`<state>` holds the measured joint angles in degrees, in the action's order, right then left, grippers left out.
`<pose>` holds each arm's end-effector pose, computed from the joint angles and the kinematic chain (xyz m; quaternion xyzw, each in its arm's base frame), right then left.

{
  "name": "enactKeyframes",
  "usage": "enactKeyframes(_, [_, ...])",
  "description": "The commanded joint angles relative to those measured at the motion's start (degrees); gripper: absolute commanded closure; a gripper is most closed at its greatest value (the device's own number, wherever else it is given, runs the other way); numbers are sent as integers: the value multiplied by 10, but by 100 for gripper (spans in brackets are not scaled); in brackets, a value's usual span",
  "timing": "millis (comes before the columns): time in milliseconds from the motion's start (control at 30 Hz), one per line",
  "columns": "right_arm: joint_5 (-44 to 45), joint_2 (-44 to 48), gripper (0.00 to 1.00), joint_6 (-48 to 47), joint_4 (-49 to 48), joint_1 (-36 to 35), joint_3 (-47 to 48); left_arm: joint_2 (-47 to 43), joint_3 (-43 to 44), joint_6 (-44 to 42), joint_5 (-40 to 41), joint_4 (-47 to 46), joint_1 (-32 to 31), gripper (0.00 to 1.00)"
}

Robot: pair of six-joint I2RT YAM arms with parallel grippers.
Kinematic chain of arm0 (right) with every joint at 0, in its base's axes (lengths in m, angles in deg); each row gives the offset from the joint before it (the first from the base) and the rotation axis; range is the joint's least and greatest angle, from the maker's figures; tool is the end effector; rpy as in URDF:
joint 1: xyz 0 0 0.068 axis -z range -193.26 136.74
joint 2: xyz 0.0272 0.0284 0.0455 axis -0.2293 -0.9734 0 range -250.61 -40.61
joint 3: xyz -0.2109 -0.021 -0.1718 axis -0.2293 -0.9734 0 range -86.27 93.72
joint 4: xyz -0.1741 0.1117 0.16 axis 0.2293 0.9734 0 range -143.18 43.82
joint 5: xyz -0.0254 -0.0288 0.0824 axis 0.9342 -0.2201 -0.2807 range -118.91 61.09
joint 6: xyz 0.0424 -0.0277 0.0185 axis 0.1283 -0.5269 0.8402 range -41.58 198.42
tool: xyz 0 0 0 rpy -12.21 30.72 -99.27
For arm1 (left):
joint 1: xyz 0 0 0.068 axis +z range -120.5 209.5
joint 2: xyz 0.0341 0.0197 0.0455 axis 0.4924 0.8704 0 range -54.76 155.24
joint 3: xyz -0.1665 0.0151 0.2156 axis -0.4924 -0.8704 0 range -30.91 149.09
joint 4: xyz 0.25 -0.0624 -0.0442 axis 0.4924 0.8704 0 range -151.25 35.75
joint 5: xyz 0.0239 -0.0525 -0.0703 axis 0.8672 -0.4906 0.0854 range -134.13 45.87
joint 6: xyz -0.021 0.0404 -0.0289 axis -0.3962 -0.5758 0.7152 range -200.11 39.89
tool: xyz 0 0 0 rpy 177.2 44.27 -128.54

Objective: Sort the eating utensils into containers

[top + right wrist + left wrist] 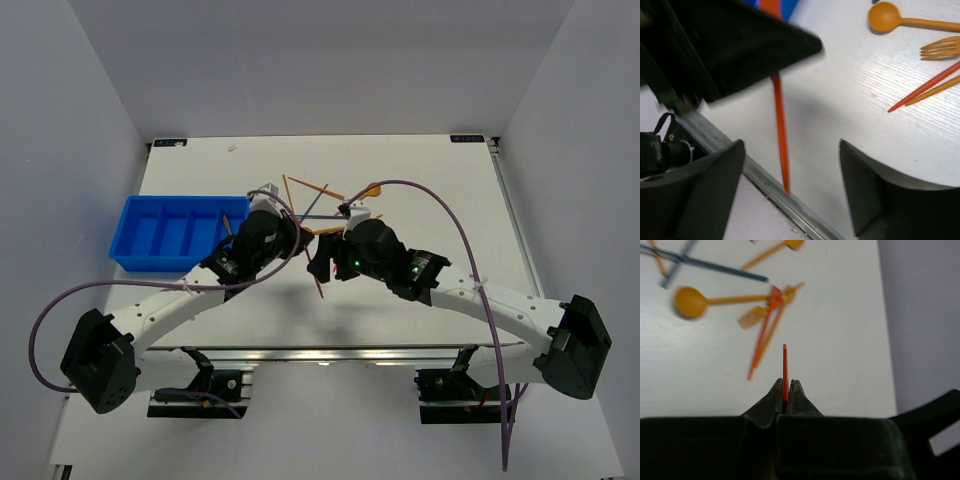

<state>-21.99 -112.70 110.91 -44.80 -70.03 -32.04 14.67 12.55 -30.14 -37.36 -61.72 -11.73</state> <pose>0.1617 0.2390 0.2984 -0.1471 0.8353 0.3339 0.4112 0.2077 -0.1764 0.2602 -0.0957 0.8394 -0.3457 0.4084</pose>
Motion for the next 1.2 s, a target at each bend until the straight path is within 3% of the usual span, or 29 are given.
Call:
enactKeyframes(0, [63,34,14,-2,9,4,7,5,87,-133,83,157,69,100])
enactKeyframes(100, [97,61,11,-4,35,14,-2,39,156,-236,105,247,188,100])
enactKeyframes(167, [107,74,11,-11,49,17,-6,64,193,-279,172,274,236,100])
enactKeyframes(267, [113,87,11,-20,55,20,-18,121,258,-327,167,290,276,100])
enactKeyframes(467, [112,107,11,-36,67,22,-35,201,303,-363,175,234,298,100])
enactKeyframes(700, [123,137,11,-46,70,25,-55,210,248,-357,156,161,307,100])
enactKeyframes(967, [120,148,11,-48,71,25,-53,204,211,-342,127,145,308,100])
enactKeyframes(1067, [122,149,11,-48,75,25,-50,204,203,-331,118,153,307,90])
enactKeyframes(1167, [126,148,11,-47,79,25,-48,205,203,-322,106,173,307,73])
